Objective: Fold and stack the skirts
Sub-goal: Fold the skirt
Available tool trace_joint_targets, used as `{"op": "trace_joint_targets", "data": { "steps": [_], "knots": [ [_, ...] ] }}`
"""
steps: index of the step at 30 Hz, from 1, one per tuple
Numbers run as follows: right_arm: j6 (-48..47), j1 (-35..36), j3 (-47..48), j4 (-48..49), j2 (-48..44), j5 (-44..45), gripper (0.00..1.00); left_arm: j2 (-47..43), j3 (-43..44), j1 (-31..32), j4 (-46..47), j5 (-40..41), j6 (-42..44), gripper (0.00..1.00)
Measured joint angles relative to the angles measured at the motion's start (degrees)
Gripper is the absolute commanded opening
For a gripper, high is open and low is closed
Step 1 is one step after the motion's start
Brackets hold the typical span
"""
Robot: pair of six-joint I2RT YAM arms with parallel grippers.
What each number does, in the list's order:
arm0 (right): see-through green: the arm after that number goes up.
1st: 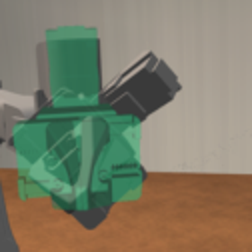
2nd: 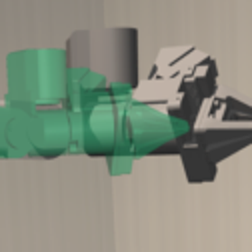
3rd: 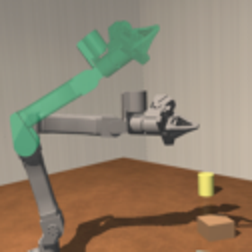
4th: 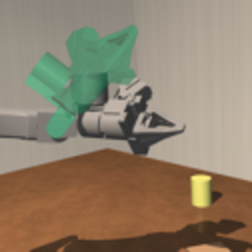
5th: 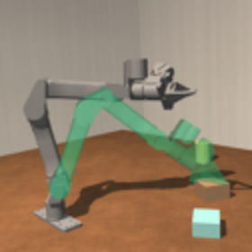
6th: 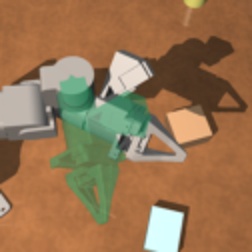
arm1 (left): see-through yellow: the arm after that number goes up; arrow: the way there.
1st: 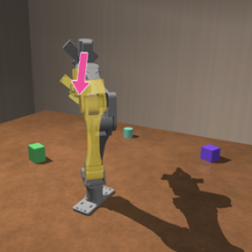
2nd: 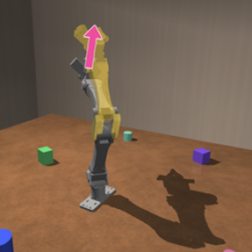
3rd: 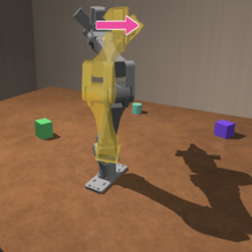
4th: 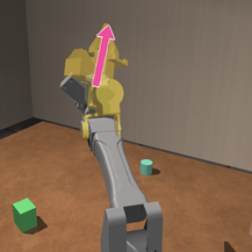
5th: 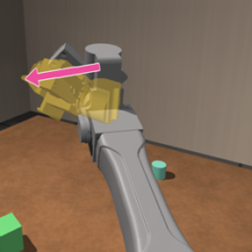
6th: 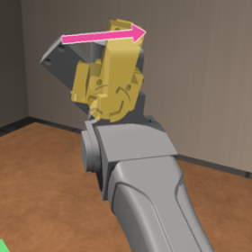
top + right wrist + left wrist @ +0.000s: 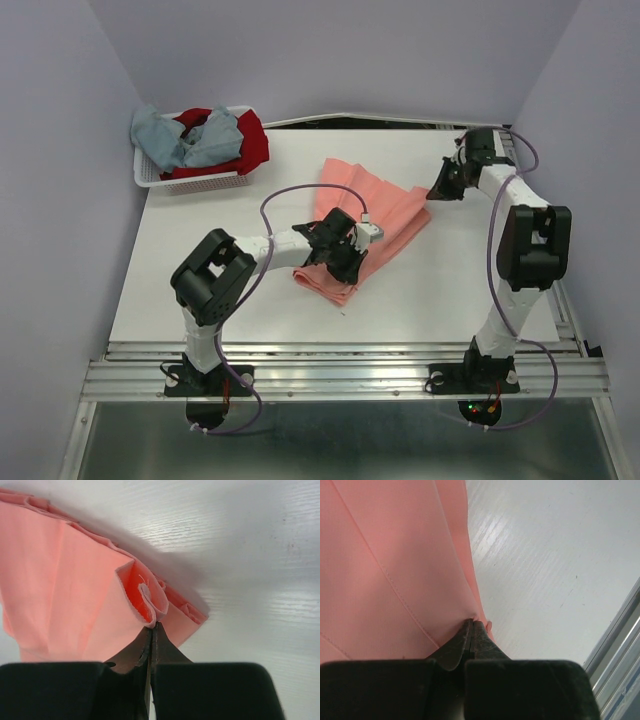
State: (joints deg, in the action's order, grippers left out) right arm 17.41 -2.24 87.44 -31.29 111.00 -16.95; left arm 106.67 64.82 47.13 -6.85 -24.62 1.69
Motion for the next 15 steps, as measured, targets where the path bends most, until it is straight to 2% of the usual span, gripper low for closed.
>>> {"op": "trace_joint_targets", "data": {
  "steps": [8, 9, 10, 11, 12, 15],
  "knots": [
    [-4.61, -0.39, -3.80, 1.25, 6.78, 5.14, 0.02, -2.32, -2.78, 0.15, 0.76, 1.25, 0.87, 0.00],
    [-5.09, -0.46, -3.82, 1.27, 6.73, 5.29, 0.11, -2.49, -2.89, 0.15, 0.76, 1.33, 0.92, 0.00],
    [-5.84, -0.46, -3.82, 1.31, 6.73, 5.22, 0.37, -2.49, -2.91, 0.17, 0.74, 1.44, 1.05, 0.02],
    [-6.43, -0.42, -3.58, 0.92, 6.73, 5.16, 0.49, -2.51, -2.91, 0.24, 0.76, 1.53, 1.16, 0.03],
    [-7.32, -0.39, -2.75, 0.37, 6.78, 5.18, 0.70, -2.58, -2.91, 0.28, 0.59, 1.68, 1.25, 0.04],
    [-8.31, -0.50, 1.79, -1.95, 7.56, 5.99, 0.82, -3.43, -2.91, 0.76, -0.96, 3.17, 1.79, 0.07]
  ]
}}
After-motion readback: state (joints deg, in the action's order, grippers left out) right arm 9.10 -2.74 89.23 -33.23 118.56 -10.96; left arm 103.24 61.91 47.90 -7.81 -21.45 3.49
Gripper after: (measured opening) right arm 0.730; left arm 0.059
